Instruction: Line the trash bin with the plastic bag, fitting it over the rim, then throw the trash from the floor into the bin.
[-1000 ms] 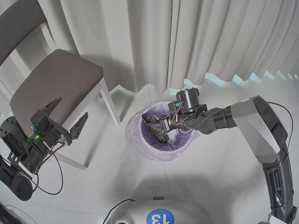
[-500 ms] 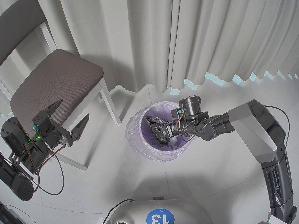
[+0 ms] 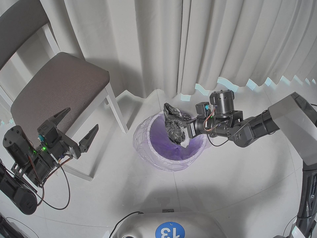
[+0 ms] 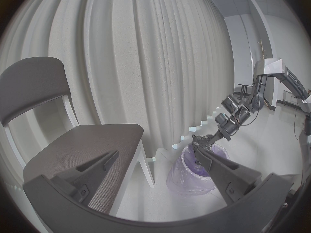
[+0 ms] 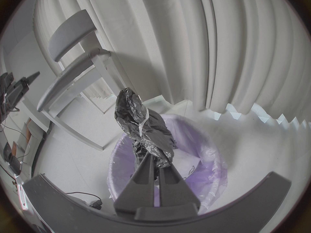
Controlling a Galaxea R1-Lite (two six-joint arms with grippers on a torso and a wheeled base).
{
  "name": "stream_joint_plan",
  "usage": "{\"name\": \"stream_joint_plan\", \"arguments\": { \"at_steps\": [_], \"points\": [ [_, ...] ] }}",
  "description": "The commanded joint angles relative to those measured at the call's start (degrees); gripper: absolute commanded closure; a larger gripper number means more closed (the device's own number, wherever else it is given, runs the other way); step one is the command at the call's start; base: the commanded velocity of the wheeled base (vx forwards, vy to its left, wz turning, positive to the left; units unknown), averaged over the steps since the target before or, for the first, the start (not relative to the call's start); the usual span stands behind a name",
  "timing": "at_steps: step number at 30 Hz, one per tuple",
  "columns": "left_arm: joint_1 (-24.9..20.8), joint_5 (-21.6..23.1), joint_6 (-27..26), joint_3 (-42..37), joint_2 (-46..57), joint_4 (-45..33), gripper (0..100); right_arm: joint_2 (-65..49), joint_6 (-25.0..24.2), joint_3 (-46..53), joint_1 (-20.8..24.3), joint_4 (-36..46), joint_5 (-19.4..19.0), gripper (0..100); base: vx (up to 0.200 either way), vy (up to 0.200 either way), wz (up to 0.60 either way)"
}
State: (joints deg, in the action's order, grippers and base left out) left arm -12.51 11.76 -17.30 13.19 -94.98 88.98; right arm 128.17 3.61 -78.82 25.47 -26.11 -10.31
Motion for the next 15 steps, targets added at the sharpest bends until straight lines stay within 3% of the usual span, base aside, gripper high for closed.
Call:
{"name": "stream_joint_plan", "arguments": {
  "at_steps": [1, 8, 15],
  "points": [
    [-0.15, 0.01, -0.02, -0.45, 0.06, 1.02, 0, -2.93, -0.18, 2.18, -0.07, -0.34, -0.15, 100, 0.000, 0.000, 0.00],
    [-0.59, 0.01, -0.02, -0.45, 0.14, 1.02, 0, -3.98, -7.04, 5.00, 1.34, -4.47, -4.01, 100, 0.000, 0.000, 0.00],
    [-0.85, 0.01, -0.02, -0.45, 0.23, 1.02, 0, -3.81, -7.92, 6.14, 1.60, -5.53, -4.28, 100, 0.000, 0.000, 0.00]
  ]
}}
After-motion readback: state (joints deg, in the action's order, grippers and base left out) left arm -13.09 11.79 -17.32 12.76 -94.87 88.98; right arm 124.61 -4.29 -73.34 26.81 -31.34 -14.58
